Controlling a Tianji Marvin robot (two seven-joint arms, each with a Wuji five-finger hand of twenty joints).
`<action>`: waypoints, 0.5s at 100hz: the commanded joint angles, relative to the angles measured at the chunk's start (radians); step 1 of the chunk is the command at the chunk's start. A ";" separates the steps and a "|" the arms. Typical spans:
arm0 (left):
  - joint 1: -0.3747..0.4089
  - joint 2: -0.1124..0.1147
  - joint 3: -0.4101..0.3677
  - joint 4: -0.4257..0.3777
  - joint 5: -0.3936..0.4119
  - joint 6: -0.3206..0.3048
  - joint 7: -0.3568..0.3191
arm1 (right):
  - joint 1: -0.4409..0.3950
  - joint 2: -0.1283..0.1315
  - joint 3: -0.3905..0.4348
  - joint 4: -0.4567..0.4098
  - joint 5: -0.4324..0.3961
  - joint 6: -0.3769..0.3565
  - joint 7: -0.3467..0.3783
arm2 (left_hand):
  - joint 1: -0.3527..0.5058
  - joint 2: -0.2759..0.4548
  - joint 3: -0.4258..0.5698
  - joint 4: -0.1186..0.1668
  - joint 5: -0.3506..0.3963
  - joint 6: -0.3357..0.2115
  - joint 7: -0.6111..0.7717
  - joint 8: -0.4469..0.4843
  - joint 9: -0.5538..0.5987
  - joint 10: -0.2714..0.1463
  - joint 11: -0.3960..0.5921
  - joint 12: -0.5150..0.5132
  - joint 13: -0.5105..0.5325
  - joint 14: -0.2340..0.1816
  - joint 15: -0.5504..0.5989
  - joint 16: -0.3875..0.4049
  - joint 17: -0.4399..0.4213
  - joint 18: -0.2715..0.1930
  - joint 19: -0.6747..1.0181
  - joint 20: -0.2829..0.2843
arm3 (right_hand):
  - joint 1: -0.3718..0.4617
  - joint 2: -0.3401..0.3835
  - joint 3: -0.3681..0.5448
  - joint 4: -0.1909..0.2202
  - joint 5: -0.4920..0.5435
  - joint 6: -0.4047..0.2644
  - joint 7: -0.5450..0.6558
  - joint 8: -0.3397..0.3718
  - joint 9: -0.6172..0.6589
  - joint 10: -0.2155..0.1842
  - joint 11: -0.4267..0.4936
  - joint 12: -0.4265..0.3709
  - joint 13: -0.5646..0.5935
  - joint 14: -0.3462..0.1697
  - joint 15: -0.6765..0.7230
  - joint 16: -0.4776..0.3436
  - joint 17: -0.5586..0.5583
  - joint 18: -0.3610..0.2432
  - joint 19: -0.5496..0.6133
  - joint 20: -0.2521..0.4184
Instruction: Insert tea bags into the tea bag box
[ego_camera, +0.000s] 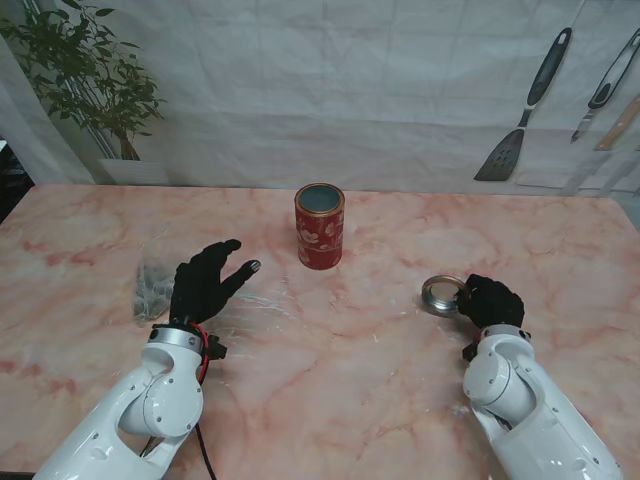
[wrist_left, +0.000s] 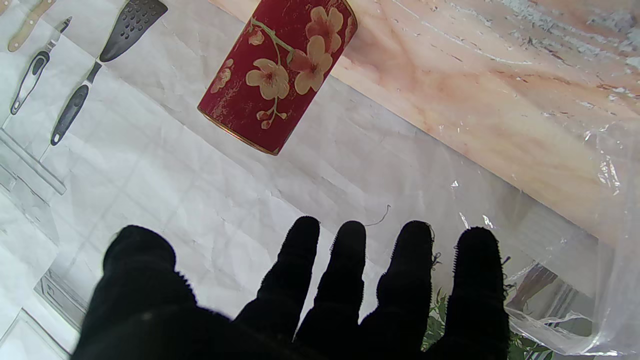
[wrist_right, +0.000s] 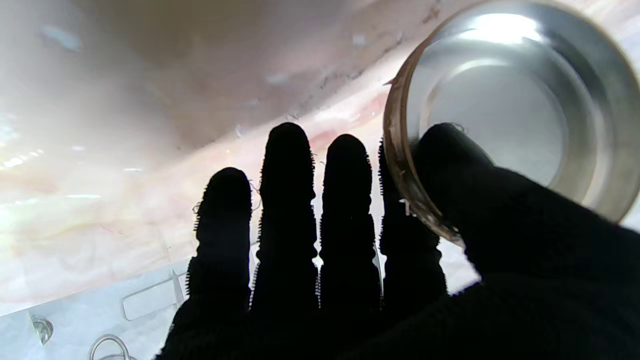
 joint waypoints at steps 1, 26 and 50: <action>-0.001 0.001 0.002 -0.009 -0.002 0.004 -0.014 | 0.021 -0.008 -0.003 0.002 0.000 -0.002 0.004 | 0.032 -0.009 0.003 0.034 0.018 0.004 0.003 0.007 0.008 -0.020 0.009 0.016 0.020 -0.020 0.017 0.011 0.001 -0.026 0.034 0.019 | 0.041 -0.038 0.068 -0.017 0.003 -0.090 0.033 0.017 0.036 -0.010 -0.021 -0.018 0.028 0.001 -0.016 -0.013 -0.003 0.026 0.014 -0.006; -0.001 0.002 -0.001 -0.011 0.001 0.005 -0.020 | 0.088 -0.028 -0.026 0.042 0.018 0.012 -0.064 | 0.035 -0.010 0.004 0.033 0.016 0.004 0.002 0.008 0.007 -0.020 0.010 0.017 0.023 -0.022 0.020 0.012 0.005 -0.028 0.041 0.022 | 0.017 -0.122 0.124 -0.034 0.096 -0.072 0.015 -0.018 0.135 -0.030 -0.057 -0.039 0.108 -0.004 -0.038 -0.026 0.023 0.044 0.011 -0.018; 0.000 0.002 -0.004 -0.011 -0.001 0.006 -0.024 | 0.166 -0.041 -0.058 0.084 0.010 0.035 -0.108 | 0.038 -0.012 0.004 0.033 0.018 0.004 0.003 0.008 0.007 -0.021 0.010 0.017 0.023 -0.020 0.022 0.013 0.007 -0.029 0.044 0.024 | -0.008 -0.170 0.143 -0.046 0.167 -0.045 -0.002 -0.056 0.218 -0.033 -0.087 -0.051 0.183 -0.002 -0.047 -0.031 0.043 0.070 0.018 -0.024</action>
